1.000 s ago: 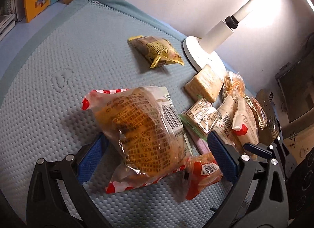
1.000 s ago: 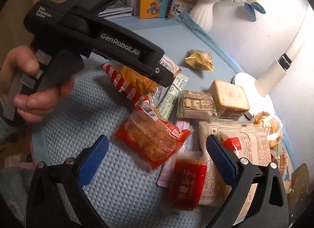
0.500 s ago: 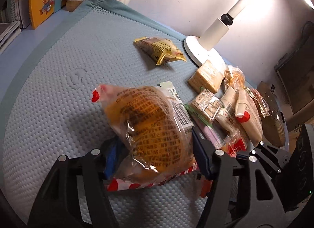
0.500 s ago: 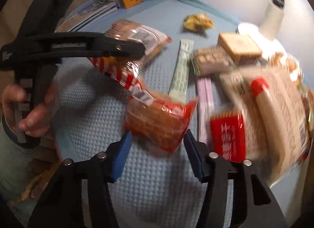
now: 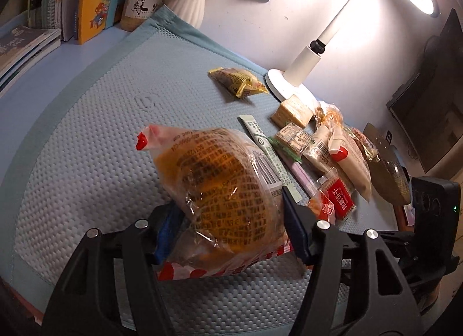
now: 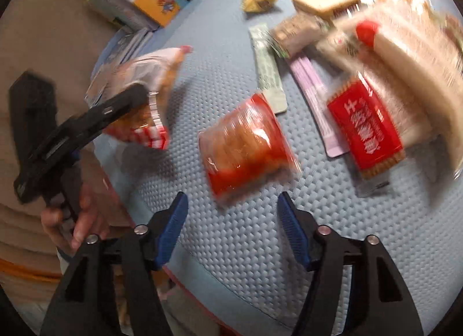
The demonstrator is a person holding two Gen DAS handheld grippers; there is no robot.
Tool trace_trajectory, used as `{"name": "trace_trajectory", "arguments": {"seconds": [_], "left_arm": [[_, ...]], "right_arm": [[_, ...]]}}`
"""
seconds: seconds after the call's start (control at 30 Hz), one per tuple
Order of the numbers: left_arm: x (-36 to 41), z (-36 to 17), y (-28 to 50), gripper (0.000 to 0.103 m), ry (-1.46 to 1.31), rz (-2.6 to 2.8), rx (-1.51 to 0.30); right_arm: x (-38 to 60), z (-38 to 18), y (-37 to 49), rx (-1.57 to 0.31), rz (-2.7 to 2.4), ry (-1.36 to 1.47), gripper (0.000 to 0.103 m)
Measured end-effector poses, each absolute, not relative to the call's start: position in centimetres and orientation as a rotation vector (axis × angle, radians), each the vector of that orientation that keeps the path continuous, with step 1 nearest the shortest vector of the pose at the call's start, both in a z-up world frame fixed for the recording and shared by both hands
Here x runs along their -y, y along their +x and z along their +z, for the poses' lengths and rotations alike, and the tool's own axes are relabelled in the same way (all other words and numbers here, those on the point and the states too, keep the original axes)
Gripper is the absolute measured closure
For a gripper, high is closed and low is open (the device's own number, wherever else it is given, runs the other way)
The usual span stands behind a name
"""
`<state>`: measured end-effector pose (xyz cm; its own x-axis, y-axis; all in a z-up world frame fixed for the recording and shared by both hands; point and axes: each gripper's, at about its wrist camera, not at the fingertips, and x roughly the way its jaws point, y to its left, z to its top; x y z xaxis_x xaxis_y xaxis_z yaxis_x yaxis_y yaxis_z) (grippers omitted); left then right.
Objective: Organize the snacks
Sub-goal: 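Grasp the red round-biscuit pack with the right gripper while the left lifts the bread bag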
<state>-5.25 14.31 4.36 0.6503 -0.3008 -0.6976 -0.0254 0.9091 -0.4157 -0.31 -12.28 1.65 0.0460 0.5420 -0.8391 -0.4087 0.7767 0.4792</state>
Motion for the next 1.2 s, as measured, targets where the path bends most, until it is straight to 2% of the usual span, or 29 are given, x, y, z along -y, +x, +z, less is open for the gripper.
{"name": "trace_trajectory", "arguments": {"seconds": [0.1,0.2,0.27,0.33,0.43,0.47,0.53,0.63,0.93,1.2], "left_arm": [[-14.9,5.0,-6.0,0.039,-0.4,-0.15,-0.834],[-15.6,5.4,-6.4,0.039,-0.399,-0.138,-0.82],[-16.1,5.5,-6.6,0.039,-0.412,-0.135,-0.811],[-16.4,5.5,-6.8,0.039,-0.416,-0.127,-0.806],[-16.9,5.4,-7.0,0.039,-0.423,-0.118,-0.802],[-17.0,5.4,-7.0,0.039,-0.426,-0.115,-0.801],[-17.2,5.3,-7.1,0.039,-0.429,-0.109,-0.802],[-17.0,5.3,-7.1,0.039,-0.419,-0.11,-0.808],[-12.2,6.1,-6.8,0.039,-0.362,-0.204,-0.8],[-3.1,8.6,-4.8,0.039,-0.248,-0.359,-0.792]], "right_arm": [[12.5,1.7,1.3,-1.345,0.701,0.261,0.029],[11.9,2.0,2.7,-1.334,0.655,0.318,0.028],[11.0,2.0,3.5,-1.326,0.611,0.306,0.027],[9.3,2.1,4.2,-1.313,0.585,0.282,0.02],[7.4,2.5,4.1,-1.254,0.535,0.141,0.021],[6.9,2.1,3.9,-1.232,0.517,0.101,0.022],[6.4,2.3,3.0,-1.189,0.475,-0.001,0.039],[7.7,2.2,1.6,-1.161,0.495,0.001,0.051],[13.9,3.6,-2.4,-1.126,0.545,0.076,0.054],[26.7,10.0,-4.1,-0.922,0.38,0.145,0.054]]}}
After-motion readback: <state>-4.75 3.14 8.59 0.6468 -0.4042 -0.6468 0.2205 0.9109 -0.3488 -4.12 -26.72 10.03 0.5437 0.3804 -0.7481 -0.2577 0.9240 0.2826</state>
